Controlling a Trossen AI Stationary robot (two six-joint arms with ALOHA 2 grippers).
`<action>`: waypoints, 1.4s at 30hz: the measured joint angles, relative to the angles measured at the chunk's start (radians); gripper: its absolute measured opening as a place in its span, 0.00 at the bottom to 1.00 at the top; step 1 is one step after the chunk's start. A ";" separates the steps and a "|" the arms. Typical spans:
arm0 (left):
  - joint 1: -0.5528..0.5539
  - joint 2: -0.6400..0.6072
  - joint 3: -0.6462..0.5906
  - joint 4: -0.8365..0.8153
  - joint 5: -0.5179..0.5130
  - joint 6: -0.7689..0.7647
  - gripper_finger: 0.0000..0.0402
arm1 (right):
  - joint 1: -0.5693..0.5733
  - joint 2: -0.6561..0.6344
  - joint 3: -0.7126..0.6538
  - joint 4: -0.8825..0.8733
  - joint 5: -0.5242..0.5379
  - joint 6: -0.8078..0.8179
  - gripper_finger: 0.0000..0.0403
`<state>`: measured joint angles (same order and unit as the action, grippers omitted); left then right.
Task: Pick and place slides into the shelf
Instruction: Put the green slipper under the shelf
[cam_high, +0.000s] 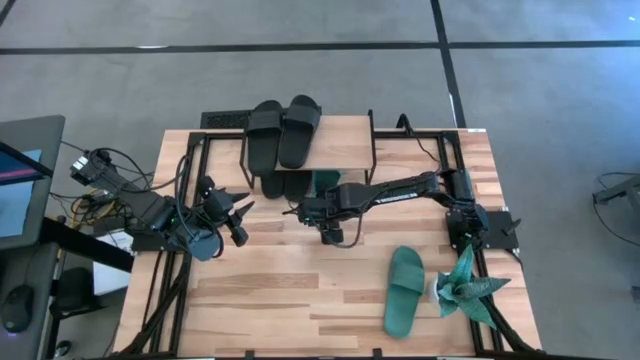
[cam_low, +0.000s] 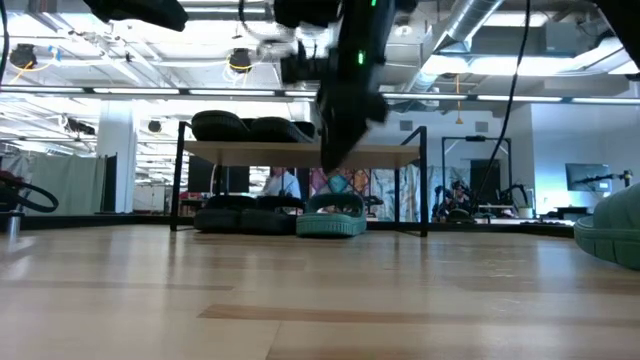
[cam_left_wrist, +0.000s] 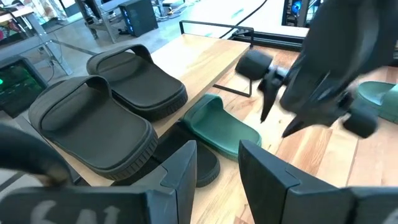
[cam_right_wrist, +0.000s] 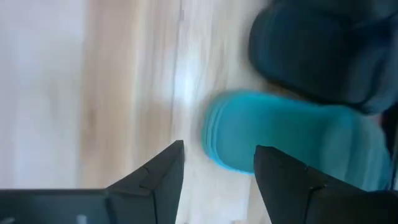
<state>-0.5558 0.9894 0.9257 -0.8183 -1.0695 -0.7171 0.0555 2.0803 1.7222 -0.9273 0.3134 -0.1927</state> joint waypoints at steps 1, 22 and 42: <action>0.000 0.000 0.000 -0.001 0.000 0.000 0.27 | 0.008 -0.012 0.009 -0.002 0.001 0.023 0.45; 0.000 0.000 0.000 0.008 0.044 0.071 0.27 | 0.245 -0.242 0.008 -0.358 0.055 0.704 0.44; 0.000 0.000 0.000 0.086 0.053 0.182 0.27 | 0.600 -0.208 0.008 -0.463 0.047 1.370 0.44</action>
<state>-0.5558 0.9897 0.9260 -0.7325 -1.0164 -0.5346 0.6555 1.8721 1.7302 -1.3899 0.3607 1.1777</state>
